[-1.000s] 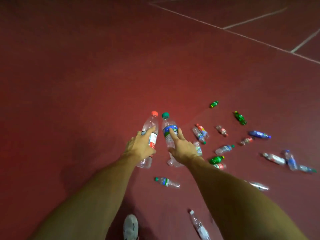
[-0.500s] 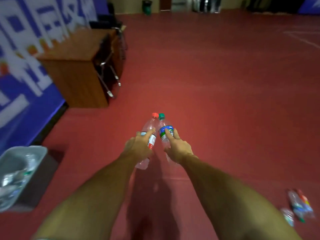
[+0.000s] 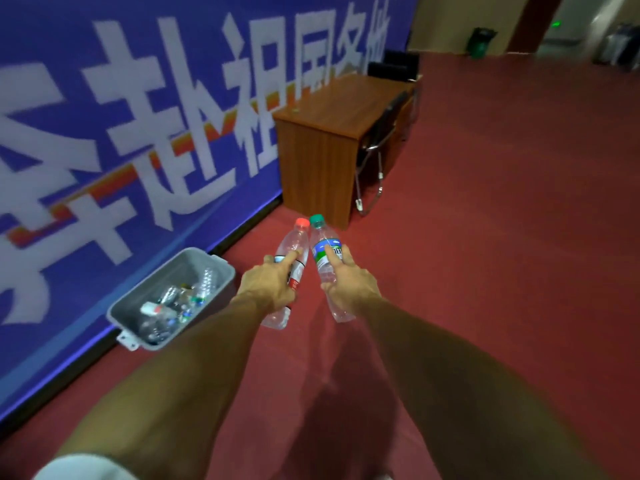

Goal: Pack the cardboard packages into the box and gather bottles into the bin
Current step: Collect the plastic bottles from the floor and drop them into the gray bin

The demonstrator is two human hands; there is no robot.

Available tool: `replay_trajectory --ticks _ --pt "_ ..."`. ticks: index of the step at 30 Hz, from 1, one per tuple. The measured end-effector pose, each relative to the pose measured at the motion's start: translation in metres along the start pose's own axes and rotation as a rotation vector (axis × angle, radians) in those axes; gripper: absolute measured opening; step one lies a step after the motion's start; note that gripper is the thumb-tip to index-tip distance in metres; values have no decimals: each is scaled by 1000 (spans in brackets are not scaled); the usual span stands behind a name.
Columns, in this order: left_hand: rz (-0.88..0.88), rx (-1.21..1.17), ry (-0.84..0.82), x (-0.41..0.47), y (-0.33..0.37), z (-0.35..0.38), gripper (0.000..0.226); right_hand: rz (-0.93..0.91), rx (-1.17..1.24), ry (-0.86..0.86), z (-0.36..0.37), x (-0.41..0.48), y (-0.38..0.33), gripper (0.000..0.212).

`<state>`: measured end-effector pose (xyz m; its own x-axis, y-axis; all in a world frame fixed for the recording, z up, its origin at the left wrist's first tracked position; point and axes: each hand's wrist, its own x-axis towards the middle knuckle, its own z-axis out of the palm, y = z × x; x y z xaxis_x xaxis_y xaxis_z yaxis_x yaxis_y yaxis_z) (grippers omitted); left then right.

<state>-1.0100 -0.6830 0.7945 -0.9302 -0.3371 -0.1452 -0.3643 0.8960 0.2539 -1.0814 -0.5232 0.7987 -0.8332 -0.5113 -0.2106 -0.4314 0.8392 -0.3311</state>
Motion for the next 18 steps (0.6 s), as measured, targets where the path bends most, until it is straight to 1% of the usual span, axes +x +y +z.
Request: replay_trajectory --ticks 5,8,10,13,18 --pt "-171 3 35 39 -62 -16 86 -166 -104 -69 0 88 -49 75" --pt "-277 16 79 63 -97 -26 81 -297 -127 -83 -1 141 -80 75" --pt "-345 22 75 77 -118 -31 81 -373 -141 -85 -2 172 -101 76" --pt "-428 41 92 92 -148 -37 81 -425 -155 -88 -1 209 -128 78" --pt "-510 117 114 108 -192 -45 78 -542 -209 -145 15 249 -176 77"
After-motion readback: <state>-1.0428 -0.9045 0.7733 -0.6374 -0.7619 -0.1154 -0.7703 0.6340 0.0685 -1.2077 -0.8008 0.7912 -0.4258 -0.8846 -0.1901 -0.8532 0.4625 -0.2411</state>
